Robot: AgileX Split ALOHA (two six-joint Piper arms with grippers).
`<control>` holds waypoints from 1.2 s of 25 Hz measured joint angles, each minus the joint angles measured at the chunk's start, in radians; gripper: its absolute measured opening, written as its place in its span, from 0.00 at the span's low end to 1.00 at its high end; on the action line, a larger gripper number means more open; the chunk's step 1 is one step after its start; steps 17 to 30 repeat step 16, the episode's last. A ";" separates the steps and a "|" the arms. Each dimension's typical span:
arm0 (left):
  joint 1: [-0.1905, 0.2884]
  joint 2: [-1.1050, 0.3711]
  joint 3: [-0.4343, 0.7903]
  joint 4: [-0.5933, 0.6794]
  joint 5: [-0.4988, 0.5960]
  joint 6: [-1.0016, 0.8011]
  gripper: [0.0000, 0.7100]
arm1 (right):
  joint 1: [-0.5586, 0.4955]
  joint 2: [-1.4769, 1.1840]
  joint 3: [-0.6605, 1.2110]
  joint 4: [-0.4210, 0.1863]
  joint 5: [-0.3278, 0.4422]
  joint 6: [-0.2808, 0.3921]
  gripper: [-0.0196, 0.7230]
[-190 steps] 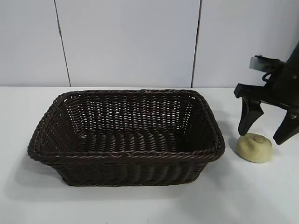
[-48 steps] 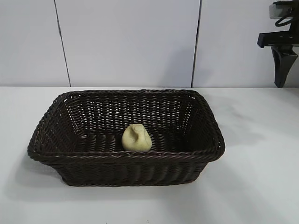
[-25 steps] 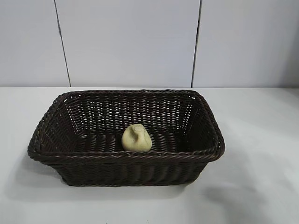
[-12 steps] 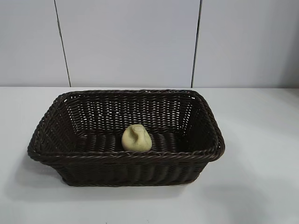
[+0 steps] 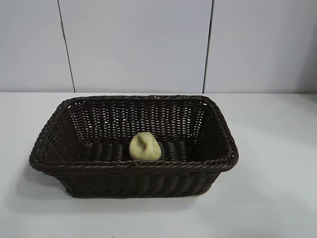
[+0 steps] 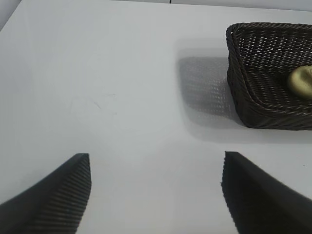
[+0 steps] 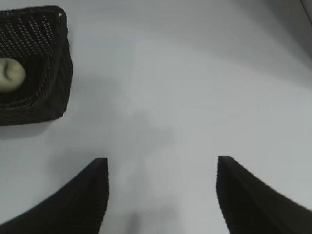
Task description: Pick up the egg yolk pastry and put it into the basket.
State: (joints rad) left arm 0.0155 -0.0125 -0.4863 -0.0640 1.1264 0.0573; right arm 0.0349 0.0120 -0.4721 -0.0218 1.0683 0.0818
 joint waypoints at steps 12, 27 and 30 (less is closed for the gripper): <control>0.000 0.000 0.000 -0.001 0.000 0.000 0.76 | 0.000 -0.029 0.000 0.003 0.009 0.000 0.65; 0.000 0.000 0.000 -0.001 0.000 0.000 0.76 | 0.000 -0.029 0.000 0.003 0.009 0.000 0.65; 0.000 0.000 0.000 -0.001 0.000 0.000 0.76 | 0.000 -0.029 0.000 0.003 0.009 0.000 0.65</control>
